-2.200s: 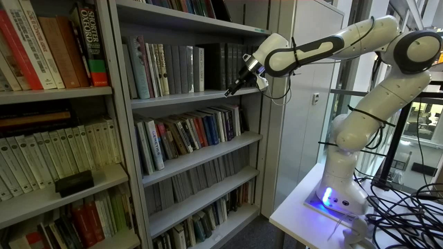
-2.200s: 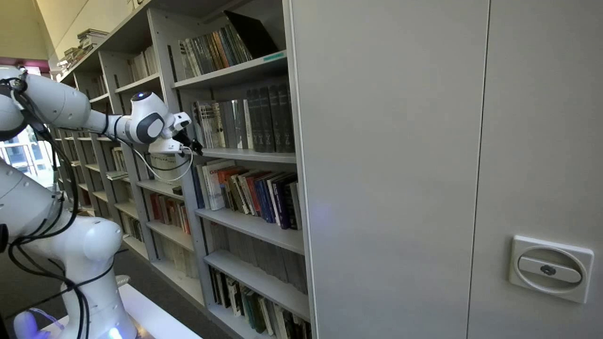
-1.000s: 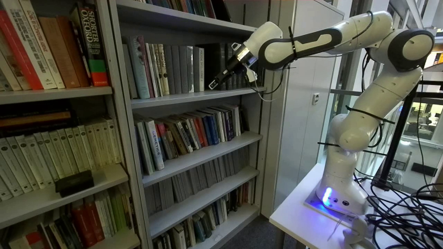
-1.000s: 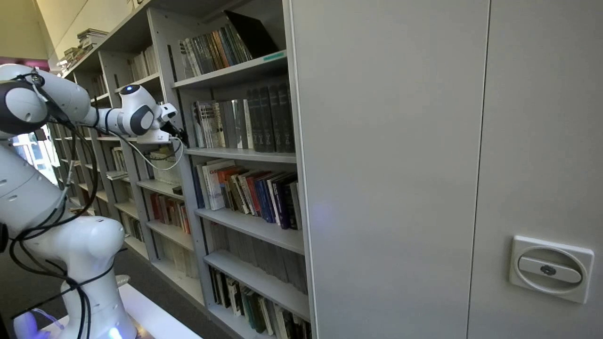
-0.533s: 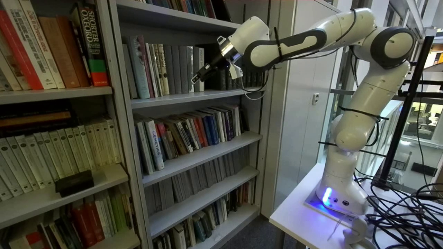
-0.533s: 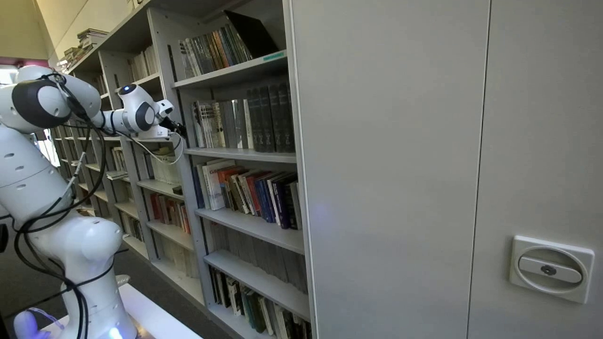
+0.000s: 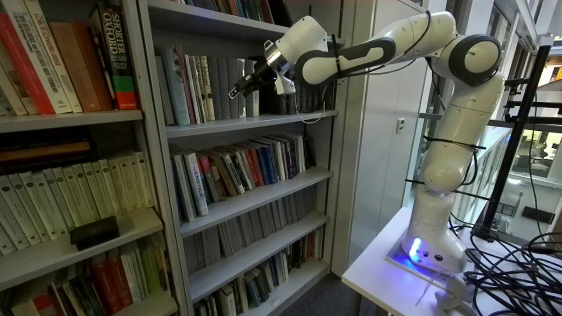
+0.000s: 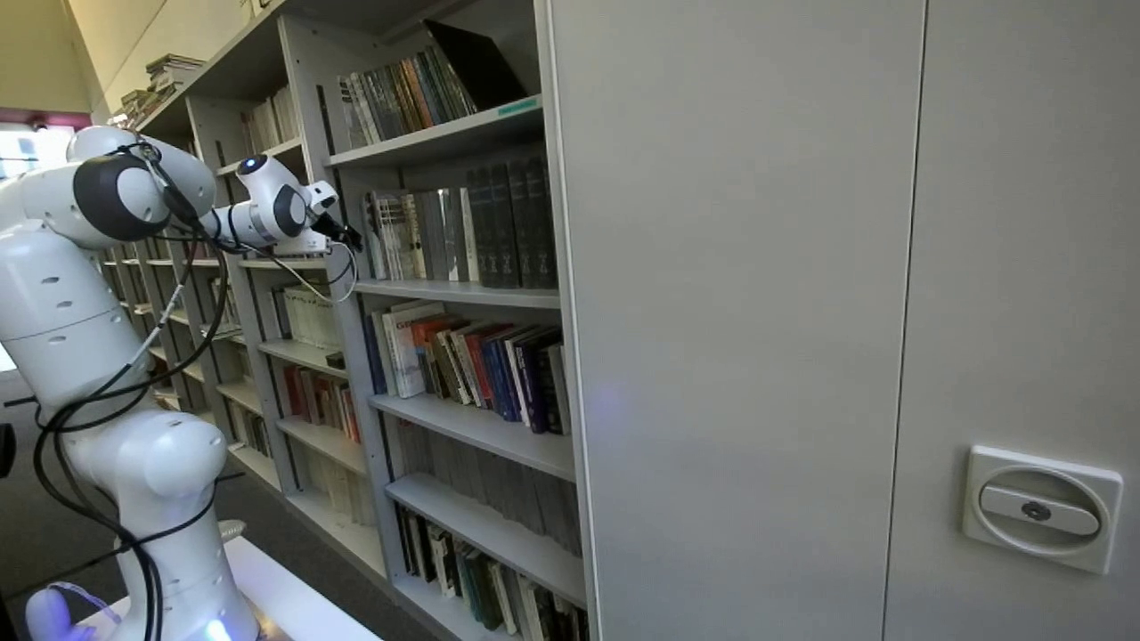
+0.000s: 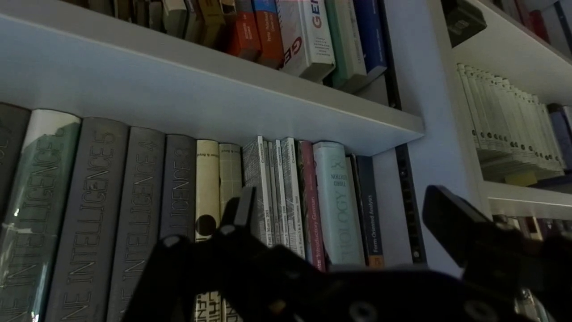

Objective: Pick up two small books from the compartment of the book shelf and move them to the right.

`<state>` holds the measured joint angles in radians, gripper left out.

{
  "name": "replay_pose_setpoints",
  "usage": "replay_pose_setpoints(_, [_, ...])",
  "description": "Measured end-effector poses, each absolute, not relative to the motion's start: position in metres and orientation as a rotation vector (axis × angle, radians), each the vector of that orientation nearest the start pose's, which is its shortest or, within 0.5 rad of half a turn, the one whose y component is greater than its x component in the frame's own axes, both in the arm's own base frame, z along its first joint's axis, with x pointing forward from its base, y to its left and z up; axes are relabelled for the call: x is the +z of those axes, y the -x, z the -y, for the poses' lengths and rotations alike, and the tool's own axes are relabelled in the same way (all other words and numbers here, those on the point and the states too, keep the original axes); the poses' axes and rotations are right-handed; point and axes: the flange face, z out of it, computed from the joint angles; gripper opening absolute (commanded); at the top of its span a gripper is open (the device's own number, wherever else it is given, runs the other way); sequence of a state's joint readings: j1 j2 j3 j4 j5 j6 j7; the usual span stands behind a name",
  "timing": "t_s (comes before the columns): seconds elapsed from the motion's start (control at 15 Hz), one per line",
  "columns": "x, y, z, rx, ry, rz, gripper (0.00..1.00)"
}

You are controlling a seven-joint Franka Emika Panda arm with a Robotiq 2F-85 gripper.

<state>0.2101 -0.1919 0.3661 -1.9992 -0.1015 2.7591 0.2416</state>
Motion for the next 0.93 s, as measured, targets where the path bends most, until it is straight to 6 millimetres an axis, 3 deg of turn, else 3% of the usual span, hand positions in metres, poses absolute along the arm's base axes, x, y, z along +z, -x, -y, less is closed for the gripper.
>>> replay_pose_setpoints(0.47, [0.65, -0.455, -0.321, -1.291, 2.548, 0.567, 1.0])
replay_pose_setpoints(0.73, [0.65, -0.473, -0.317, -1.291, 2.545, 0.545, 1.0])
replay_pose_setpoints(0.93, [0.657, -0.491, -0.326, -1.306, 2.52, 0.553, 1.0])
